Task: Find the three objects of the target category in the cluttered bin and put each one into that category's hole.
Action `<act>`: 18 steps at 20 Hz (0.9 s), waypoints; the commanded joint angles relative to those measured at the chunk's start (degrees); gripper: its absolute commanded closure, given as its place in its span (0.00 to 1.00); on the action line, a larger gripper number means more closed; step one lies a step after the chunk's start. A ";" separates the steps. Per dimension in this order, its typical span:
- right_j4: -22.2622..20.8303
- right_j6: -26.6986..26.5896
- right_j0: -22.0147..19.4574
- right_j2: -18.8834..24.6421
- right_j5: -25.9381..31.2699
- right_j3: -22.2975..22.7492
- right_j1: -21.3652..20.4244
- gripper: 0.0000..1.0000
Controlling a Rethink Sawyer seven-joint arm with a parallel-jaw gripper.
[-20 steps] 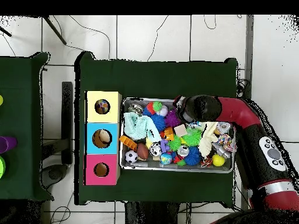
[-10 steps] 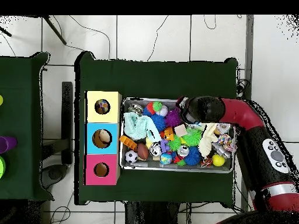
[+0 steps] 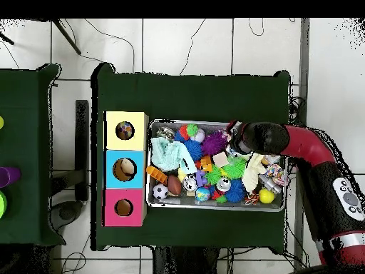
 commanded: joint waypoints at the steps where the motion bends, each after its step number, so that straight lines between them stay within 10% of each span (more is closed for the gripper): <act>1: -3.18 -13.69 0.56 0.88 -4.15 5.06 0.82 1.00; 18: -5.42 -11.91 2.32 -0.25 -6.57 7.17 -1.48 1.00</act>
